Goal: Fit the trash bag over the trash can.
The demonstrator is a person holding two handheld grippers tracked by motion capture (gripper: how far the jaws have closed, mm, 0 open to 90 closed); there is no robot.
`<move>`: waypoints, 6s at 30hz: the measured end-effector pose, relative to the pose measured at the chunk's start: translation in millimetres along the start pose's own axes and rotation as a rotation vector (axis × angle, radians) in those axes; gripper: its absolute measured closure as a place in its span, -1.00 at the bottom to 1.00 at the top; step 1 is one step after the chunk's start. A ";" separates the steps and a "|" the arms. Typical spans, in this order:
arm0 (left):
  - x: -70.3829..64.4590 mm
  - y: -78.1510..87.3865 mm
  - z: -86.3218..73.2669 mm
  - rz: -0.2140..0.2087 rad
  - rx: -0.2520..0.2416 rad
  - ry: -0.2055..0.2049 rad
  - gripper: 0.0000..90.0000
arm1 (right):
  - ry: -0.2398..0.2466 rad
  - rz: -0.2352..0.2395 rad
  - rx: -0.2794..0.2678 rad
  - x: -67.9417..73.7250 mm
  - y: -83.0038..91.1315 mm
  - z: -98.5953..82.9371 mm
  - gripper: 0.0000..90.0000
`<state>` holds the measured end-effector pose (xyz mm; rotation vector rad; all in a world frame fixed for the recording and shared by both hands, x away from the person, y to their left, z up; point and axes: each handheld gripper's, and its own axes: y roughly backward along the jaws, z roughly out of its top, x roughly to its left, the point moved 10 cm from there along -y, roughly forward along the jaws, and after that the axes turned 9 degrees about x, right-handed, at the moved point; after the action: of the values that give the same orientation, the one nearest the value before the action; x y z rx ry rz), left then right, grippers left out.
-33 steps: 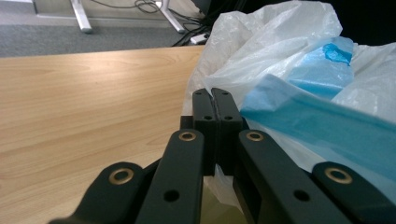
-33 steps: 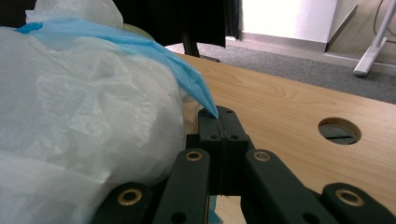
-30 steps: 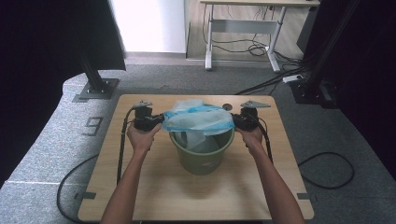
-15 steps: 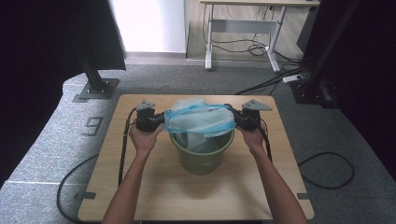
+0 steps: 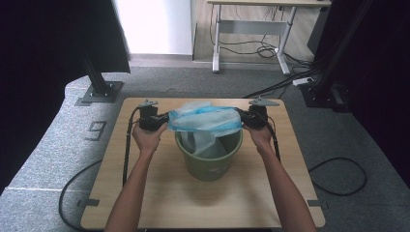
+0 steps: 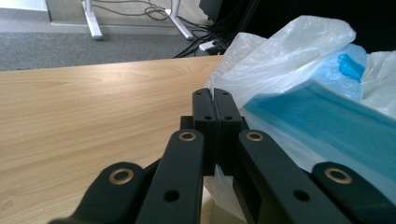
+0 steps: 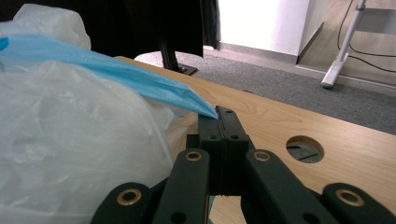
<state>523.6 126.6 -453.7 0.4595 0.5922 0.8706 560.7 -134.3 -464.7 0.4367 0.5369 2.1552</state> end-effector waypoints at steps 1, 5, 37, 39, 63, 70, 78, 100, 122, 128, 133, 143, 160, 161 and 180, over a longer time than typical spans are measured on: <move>0.8 -1.8 -1.0 -0.001 0.008 0.001 0.99 | -0.002 0.008 0.001 0.8 -2.0 -0.6 0.97; 2.0 -13.0 -9.8 -0.029 0.057 0.031 0.99 | -0.016 0.040 0.029 3.3 -11.6 -7.9 0.97; 1.6 -17.1 -37.5 -0.107 0.136 0.049 0.99 | -0.095 0.045 0.088 -7.7 -6.6 -35.6 0.59; 1.1 -15.1 -35.9 -0.108 0.126 0.048 0.99 | -0.114 0.041 0.033 -12.5 4.6 -28.5 0.47; 0.5 -11.0 -29.8 -0.100 0.095 0.057 0.99 | -0.085 0.008 -0.056 -14.3 32.7 2.6 0.01; -1.3 -9.3 -28.9 -0.097 0.088 0.053 0.99 | -0.097 0.006 -0.115 -20.4 57.7 10.5 0.03; -1.4 -9.9 -29.4 -0.094 0.093 0.052 0.99 | -0.039 0.062 -0.115 -1.5 75.3 7.4 0.02; -1.5 -7.7 -28.7 -0.087 0.090 0.052 0.99 | 0.053 0.137 -0.077 34.0 67.9 -3.9 0.01; -1.8 -6.5 -28.0 -0.082 0.083 0.053 0.99 | 0.094 0.151 -0.071 45.0 70.3 0.3 0.97; -2.5 -5.6 -27.9 -0.084 0.083 0.051 0.99 | 0.120 0.181 -0.096 57.8 90.7 -8.3 0.97; -4.4 -4.9 -28.4 -0.084 0.086 0.046 0.99 | 0.126 0.217 -0.104 69.8 110.5 -22.0 0.97; -7.8 -0.5 -29.2 -0.086 0.080 0.033 0.99 | 0.166 0.297 -0.123 100.6 136.4 -55.5 0.97; -6.8 2.8 -41.2 -0.100 0.082 0.034 0.99 | 0.198 0.396 -0.117 137.2 141.4 -99.1 0.97; -7.7 2.6 -42.0 -0.103 0.080 0.033 0.99 | 0.203 0.400 -0.114 139.0 140.2 -101.5 0.97; -7.1 0.5 -55.8 -0.124 0.113 0.016 0.99 | 0.192 0.400 -0.076 142.0 121.8 -130.6 0.81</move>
<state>483.5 128.6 -493.2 0.5131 0.6802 0.7257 335.5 -115.1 -495.3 0.3163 0.5028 2.6116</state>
